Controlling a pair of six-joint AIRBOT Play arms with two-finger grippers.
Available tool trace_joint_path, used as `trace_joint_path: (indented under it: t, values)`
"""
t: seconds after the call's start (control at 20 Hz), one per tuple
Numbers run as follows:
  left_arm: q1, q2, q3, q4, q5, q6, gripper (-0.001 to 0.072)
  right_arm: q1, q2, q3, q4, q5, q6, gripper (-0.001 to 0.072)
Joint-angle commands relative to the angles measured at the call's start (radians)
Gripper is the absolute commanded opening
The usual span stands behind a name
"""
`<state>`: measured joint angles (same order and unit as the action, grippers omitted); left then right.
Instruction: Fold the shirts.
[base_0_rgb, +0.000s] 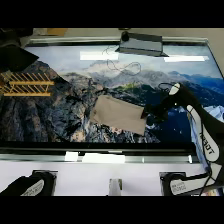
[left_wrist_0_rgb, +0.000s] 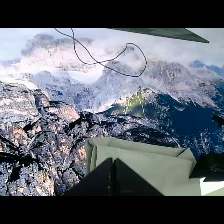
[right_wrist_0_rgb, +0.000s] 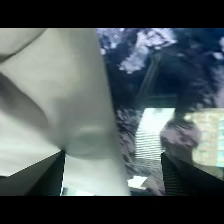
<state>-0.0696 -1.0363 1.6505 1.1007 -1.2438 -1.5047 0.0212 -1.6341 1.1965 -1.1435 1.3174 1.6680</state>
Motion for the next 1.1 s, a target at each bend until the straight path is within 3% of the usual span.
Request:
trace_joint_path:
  t: [0.0, 0.05, 0.1, 0.15, 0.2, 0.4, 0.7, 1.05]
  values:
    - [0.000, 0.000, 0.000, 0.000, 0.002, 0.000, 0.0033, 0.044, -0.058, -0.021, 0.055, -0.070, 0.005, 0.0593]
    - [0.000, 0.000, 0.000, 0.000, 0.002, 0.000, 0.0033, 0.063, -0.067, -0.021, 0.061, -0.087, 0.004, 0.0590]
    - [0.000, 0.000, 0.000, 0.000, 0.002, 0.000, 0.0033, 0.078, -0.070, -0.021, 0.064, -0.098, 0.004, 0.0531]
    - [0.000, 0.000, 0.000, 0.000, 0.002, 0.000, 0.0033, 0.085, -0.068, -0.019, 0.069, -0.109, 0.004, 0.0271]
    - [0.000, 0.000, 0.000, 0.000, 0.001, 0.000, 0.0033, 0.084, -0.063, -0.015, 0.090, -0.111, 0.004, 0.0057]
    - [0.000, 0.000, 0.000, 0.000, 0.002, 0.000, 0.0033, 0.016, 0.024, 0.105, 0.114, -0.032, -0.101, 0.0044]
    - [0.000, -0.001, -0.002, 0.000, 0.002, 0.000, 0.0033, -0.333, 0.182, 0.389, 0.058, 0.124, -0.086, 0.0043]
    - [-0.016, 0.001, -0.046, -0.001, 0.000, 0.028, 0.0034, -0.718, 0.309, 0.518, 0.051, 0.224, -0.010, 0.0043]
